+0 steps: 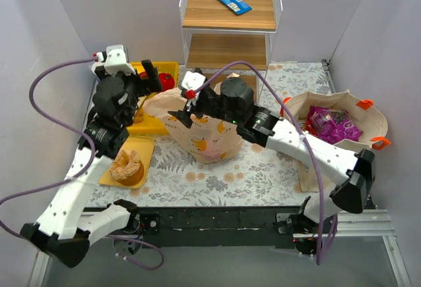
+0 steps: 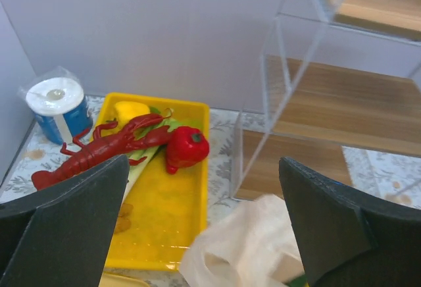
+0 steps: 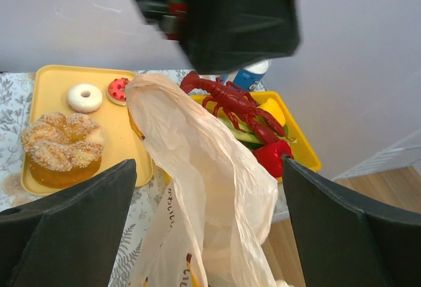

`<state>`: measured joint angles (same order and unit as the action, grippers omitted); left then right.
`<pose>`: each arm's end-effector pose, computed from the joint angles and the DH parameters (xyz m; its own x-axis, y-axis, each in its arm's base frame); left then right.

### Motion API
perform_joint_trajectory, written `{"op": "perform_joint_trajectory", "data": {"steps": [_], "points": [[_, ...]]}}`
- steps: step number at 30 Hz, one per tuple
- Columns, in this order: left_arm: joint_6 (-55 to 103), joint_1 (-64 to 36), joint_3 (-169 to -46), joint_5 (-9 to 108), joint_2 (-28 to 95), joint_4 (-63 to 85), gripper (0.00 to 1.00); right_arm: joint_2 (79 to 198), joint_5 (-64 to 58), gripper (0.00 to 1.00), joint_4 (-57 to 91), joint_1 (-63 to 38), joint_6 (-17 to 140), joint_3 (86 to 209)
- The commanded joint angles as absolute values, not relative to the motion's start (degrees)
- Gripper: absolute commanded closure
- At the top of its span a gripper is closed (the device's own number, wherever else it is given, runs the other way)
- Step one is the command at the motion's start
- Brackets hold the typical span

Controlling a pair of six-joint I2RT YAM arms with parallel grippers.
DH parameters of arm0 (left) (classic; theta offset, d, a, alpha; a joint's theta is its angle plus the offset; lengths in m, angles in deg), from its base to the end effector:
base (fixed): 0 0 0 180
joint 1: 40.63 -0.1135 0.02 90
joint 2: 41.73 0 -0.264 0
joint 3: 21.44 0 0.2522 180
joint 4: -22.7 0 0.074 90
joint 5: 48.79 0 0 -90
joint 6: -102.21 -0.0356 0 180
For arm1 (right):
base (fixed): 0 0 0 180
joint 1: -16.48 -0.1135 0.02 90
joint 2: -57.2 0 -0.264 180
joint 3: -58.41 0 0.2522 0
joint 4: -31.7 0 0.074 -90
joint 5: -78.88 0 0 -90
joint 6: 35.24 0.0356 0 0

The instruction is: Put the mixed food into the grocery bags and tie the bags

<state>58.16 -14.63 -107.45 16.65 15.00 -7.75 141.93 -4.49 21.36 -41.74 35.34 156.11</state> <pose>0.1876 -0.0750 0.4554 -0.0309 -0.7123 -0.7012 0.0043 0.7015 -0.7127 0.1812 0.3003 0.4380 0.3237 -0.1046 -0.9404 -0.8456 0.4139 -0.3371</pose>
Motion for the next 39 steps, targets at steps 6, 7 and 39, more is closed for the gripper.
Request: {"op": "perform_joint_trajectory", "data": {"steps": [6, 7, 39], "points": [[70.82, -45.19, -105.27, 45.76, 24.98, -0.41, 0.02, 151.32, -6.90, 0.02, 28.84, -46.98, 31.21, 164.10], [72.22, -46.07, -102.90, 47.43, 24.90, 0.75, 0.02, 152.03, -7.25, 0.01, 29.28, -47.94, 30.68, 164.71], [80.40, -54.00, -86.89, 102.06, 16.28, 32.97, 0.02, 145.38, -2.51, 0.99, 6.62, -45.49, 37.43, 172.02]]}}
